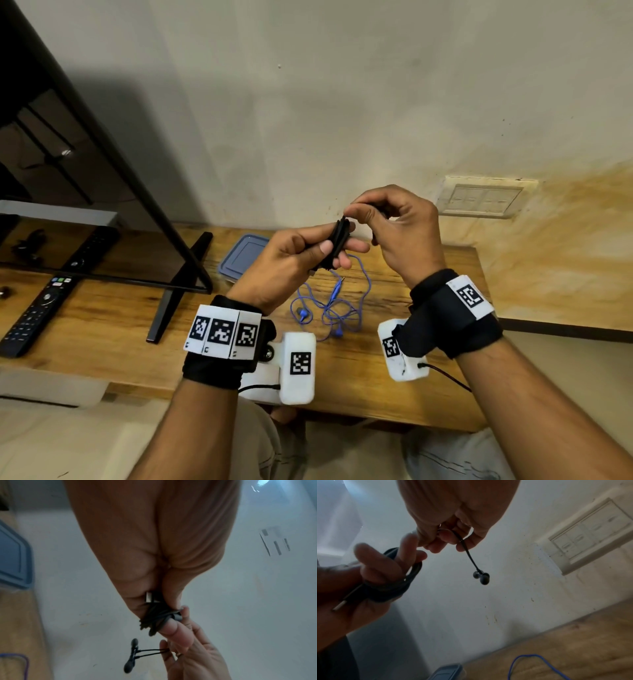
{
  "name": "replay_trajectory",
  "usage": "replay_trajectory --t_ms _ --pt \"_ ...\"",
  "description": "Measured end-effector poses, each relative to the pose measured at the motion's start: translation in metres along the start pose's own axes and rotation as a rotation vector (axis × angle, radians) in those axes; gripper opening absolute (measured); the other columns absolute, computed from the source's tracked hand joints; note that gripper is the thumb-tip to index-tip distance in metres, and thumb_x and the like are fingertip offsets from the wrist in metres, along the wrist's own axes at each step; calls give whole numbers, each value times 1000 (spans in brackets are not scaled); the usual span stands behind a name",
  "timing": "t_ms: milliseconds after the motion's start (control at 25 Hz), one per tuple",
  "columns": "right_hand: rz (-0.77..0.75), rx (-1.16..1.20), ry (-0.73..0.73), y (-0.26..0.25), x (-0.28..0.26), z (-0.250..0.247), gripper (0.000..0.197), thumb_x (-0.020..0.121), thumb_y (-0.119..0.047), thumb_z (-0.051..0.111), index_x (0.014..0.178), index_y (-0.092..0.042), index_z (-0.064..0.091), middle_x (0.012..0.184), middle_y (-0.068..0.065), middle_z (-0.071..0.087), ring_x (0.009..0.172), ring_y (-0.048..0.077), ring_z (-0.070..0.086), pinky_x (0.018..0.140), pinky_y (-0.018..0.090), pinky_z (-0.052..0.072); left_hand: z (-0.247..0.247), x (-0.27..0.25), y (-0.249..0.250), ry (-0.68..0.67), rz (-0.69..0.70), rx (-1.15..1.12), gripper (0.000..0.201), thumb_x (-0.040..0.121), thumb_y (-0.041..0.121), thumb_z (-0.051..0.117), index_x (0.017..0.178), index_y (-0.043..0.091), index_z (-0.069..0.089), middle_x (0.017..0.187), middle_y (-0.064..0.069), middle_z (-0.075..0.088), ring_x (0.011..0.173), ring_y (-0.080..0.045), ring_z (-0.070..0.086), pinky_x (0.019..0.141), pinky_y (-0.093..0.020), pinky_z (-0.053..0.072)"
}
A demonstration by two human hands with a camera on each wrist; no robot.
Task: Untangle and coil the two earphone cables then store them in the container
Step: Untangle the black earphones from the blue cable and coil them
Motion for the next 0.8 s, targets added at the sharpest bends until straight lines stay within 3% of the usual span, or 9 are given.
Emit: replay_trajectory --t_ms 80,160,280,320,400,480,560,680,800 --pt "71 55 -3 8 0 1 4 83 -16 77 81 -17 74 80 2 72 72 11 67 61 28 55 3 -1 2 -32 9 -40 37 97 2 43 131 5 56 122 -17 67 87 -14 60 89 -27 46" --pt "120 61 -25 17 -2 7 7 88 -14 71 84 -20 73 82 1 73 77 19 70 69 31 57 5 -2 4 -37 29 -71 39 96 0 43 134 2 53 123 -19 65 87 -14 59 89 -27 45" --pt "283 85 -95 35 -15 27 21 94 -8 63 86 -26 72 82 13 71 78 39 67 69 46 58 -1 -2 7 51 68 -186 40 95 -2 43 135 -4 49 117 -17 68 85 -14 60 86 -26 47" --pt "348 81 -155 40 -22 36 20 96 -12 61 88 -28 72 77 14 68 68 36 64 63 43 58 -8 -2 6 111 78 -212 40 96 -2 43 135 -3 49 115 -15 69 84 -13 60 85 -26 48" --pt "448 60 -306 40 -40 57 15 99 -26 57 98 -24 71 67 7 59 51 20 53 51 31 51 -23 -2 4 242 100 -203 36 96 -1 44 130 2 55 117 -15 69 85 -13 63 84 -28 49" --pt "471 31 -422 39 -55 74 21 102 -25 52 104 -13 69 63 2 57 48 15 50 48 27 45 -35 -2 0 353 95 -105 32 97 0 45 120 13 63 118 -13 70 86 -14 65 83 -27 50" --pt "411 -76 -459 36 -64 80 19 100 -19 52 96 -8 67 61 1 55 51 16 49 50 31 42 -37 -2 -6 422 52 80 33 99 -3 43 114 16 65 114 -8 72 86 -13 65 79 -22 51" --pt "195 -390 -478 23 -64 79 16 92 -12 52 83 -10 65 65 1 55 59 20 50 56 35 39 -32 -1 -12 421 -33 497 29 99 -3 43 114 6 66 104 0 72 87 -10 66 79 -21 51" --pt "56 -606 -437 7 -59 65 15 87 -12 56 92 -14 70 88 2 64 80 20 59 70 37 48 -26 3 -13 353 -81 812 27 97 2 47 112 6 69 103 -1 74 98 -14 68 86 -25 51"
Point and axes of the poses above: each hand's wrist, its own x-axis towards the middle knuckle, its own z-axis out of the palm, y = z × x, the point moved 7 cm from there along x, towards the middle knuckle
